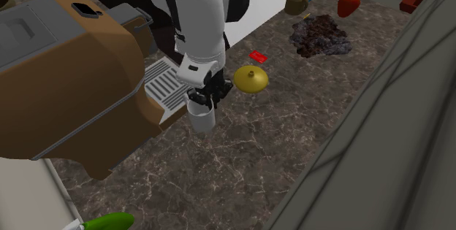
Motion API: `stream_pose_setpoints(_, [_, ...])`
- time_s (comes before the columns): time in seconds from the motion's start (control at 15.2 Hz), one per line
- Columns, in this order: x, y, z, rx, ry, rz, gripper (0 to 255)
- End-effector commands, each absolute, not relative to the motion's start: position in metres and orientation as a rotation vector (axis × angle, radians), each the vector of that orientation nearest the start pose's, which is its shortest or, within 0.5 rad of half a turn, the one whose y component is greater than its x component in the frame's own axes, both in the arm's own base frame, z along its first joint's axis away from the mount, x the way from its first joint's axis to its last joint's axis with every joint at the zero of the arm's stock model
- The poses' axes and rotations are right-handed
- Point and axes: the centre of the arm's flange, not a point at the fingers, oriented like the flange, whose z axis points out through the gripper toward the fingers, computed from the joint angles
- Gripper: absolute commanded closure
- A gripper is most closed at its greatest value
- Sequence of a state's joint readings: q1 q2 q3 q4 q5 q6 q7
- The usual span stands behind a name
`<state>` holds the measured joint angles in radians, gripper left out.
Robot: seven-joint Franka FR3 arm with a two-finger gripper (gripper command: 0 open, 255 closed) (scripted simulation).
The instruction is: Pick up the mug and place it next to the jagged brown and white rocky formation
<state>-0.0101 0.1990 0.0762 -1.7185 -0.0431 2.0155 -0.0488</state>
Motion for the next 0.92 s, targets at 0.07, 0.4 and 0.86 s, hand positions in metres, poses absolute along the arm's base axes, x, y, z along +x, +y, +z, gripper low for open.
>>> stream_pose_setpoints(0.07, [0.63, 0.036, 0.492, -3.155, -0.204, -0.156, 255])
stream_pose_setpoints(0.4, [0.63, 0.036, 0.519, -3.155, -0.204, -0.156, 255])
stream_pose_setpoints(0.86, [0.63, 0.036, 0.555, -3.155, -0.204, -0.156, 255])
